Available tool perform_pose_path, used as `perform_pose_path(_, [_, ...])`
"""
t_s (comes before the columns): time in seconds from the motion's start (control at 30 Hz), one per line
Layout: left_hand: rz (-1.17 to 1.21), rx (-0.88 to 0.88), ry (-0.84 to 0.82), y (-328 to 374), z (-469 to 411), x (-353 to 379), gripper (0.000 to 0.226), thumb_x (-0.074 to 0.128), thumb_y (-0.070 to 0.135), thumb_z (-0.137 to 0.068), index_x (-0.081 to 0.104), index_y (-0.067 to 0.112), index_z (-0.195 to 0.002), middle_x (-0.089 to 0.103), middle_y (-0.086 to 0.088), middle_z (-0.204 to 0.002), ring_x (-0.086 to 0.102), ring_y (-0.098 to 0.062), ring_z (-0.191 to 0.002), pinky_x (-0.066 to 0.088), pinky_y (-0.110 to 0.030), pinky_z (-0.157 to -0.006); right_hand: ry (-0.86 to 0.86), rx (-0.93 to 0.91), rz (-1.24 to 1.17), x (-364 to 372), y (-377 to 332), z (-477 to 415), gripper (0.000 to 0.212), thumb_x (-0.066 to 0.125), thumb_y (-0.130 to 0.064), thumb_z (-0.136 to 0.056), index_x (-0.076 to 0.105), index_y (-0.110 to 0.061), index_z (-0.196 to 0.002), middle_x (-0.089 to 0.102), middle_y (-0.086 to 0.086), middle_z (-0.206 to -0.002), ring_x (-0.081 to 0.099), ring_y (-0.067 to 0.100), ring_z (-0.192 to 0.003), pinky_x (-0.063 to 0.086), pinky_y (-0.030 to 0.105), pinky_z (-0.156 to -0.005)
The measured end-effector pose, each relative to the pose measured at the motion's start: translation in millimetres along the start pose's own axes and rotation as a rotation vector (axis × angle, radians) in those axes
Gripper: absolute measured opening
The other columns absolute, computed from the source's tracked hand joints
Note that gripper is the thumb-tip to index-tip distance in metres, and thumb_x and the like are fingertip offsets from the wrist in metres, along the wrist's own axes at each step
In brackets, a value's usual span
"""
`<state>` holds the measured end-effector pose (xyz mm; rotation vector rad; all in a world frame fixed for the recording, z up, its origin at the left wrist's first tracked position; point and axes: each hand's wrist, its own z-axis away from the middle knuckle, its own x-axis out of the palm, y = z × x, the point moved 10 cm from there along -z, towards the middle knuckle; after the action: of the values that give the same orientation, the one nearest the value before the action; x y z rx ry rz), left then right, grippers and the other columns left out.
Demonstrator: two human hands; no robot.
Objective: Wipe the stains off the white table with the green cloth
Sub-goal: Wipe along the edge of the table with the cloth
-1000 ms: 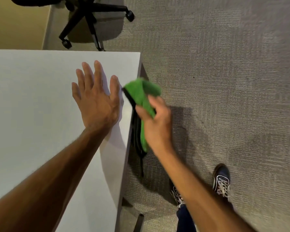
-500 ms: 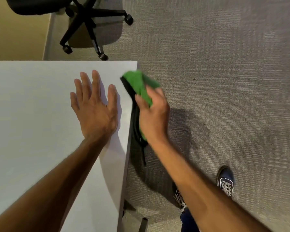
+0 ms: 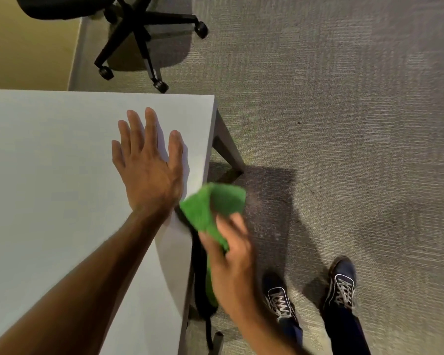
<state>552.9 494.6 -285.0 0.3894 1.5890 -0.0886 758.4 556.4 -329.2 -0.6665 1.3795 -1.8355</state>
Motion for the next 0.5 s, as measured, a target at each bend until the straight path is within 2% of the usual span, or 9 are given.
perform_pose_path(0.07, [-0.018, -0.003, -0.006, 1, 0, 1, 0.068, 0.013, 0.065, -0.100, 0.007, 0.031, -0.159, 0.001, 0.001, -0.168, -0.003, -0.019, -0.155, 0.003, -0.048, -0.125, 0.000, 0.052, -0.027, 2, 13, 36, 0.031, 0.068, -0.016, -0.095, 0.071, -0.024, -0.124, 0.064, 0.002, -0.107, 0.067, 0.015, -0.097, 0.058, 0.036, -0.081])
perform_pose_path(0.13, [-0.022, -0.007, -0.012, 1, -1, 1, 0.069, 0.013, 0.064, -0.099, 0.007, 0.031, -0.159, 0.001, 0.001, -0.168, -0.003, -0.020, -0.155, 0.002, -0.048, -0.125, 0.028, 0.086, -0.084, 3, 18, 47, 0.030, 0.070, -0.012, -0.091, 0.075, -0.020, -0.120, 0.065, 0.002, -0.105, 0.068, 0.013, -0.100, 0.058, 0.029, -0.084])
perform_pose_path(0.27, [0.003, -0.006, -0.002, 0, -1, 0, 0.069, 0.014, 0.065, -0.099, 0.009, 0.031, -0.159, 0.003, 0.001, -0.168, -0.002, -0.019, -0.155, 0.003, -0.048, -0.125, 0.109, 0.025, -0.022, 0, 3, 6, 0.020, 0.067, -0.008, -0.095, 0.076, -0.008, -0.113, 0.060, 0.005, -0.097, 0.064, 0.018, -0.084, 0.056, 0.042, -0.067])
perform_pose_path(0.33, [0.009, -0.006, -0.005, -2, -1, 0, 0.070, 0.014, 0.066, -0.099, 0.009, 0.032, -0.159, 0.004, 0.001, -0.168, -0.001, -0.019, -0.155, 0.002, -0.047, -0.125, 0.126, -0.010, -0.030, -2, -14, -34, 0.022, 0.066, -0.005, -0.097, 0.075, -0.006, -0.117, 0.061, 0.006, -0.103, 0.064, 0.020, -0.089, 0.056, 0.042, -0.070])
perform_pose_path(0.4, [0.003, -0.006, -0.003, -4, -2, 1, 0.070, 0.013, 0.066, -0.099, 0.010, 0.032, -0.159, 0.005, 0.001, -0.168, 0.000, -0.018, -0.155, 0.003, -0.046, -0.125, 0.161, -0.061, -0.025, -6, -35, -80, 0.029, 0.067, -0.005, -0.096, 0.072, -0.007, -0.124, 0.063, 0.009, -0.111, 0.065, 0.020, -0.097, 0.057, 0.027, -0.079])
perform_pose_path(0.47, [-0.013, -0.010, 0.008, -5, -2, 1, 0.069, 0.012, 0.066, -0.099, 0.010, 0.032, -0.159, 0.006, 0.001, -0.168, 0.001, -0.018, -0.155, 0.004, -0.046, -0.125, 0.211, -0.081, -0.017, -13, -50, -125, 0.036, 0.069, -0.005, -0.094, 0.069, -0.011, -0.129, 0.064, 0.007, -0.114, 0.062, 0.013, -0.097, 0.049, 0.007, -0.079])
perform_pose_path(0.5, [-0.022, -0.012, 0.012, -5, -2, 1, 0.069, 0.012, 0.066, -0.099, 0.009, 0.032, -0.159, 0.006, 0.001, -0.168, 0.001, -0.019, -0.155, 0.004, -0.046, -0.125, 0.234, -0.089, -0.005, -16, -56, -144, 0.040, 0.070, -0.005, -0.093, 0.068, -0.013, -0.132, 0.064, 0.007, -0.114, 0.060, 0.010, -0.096, 0.045, 0.004, -0.077])
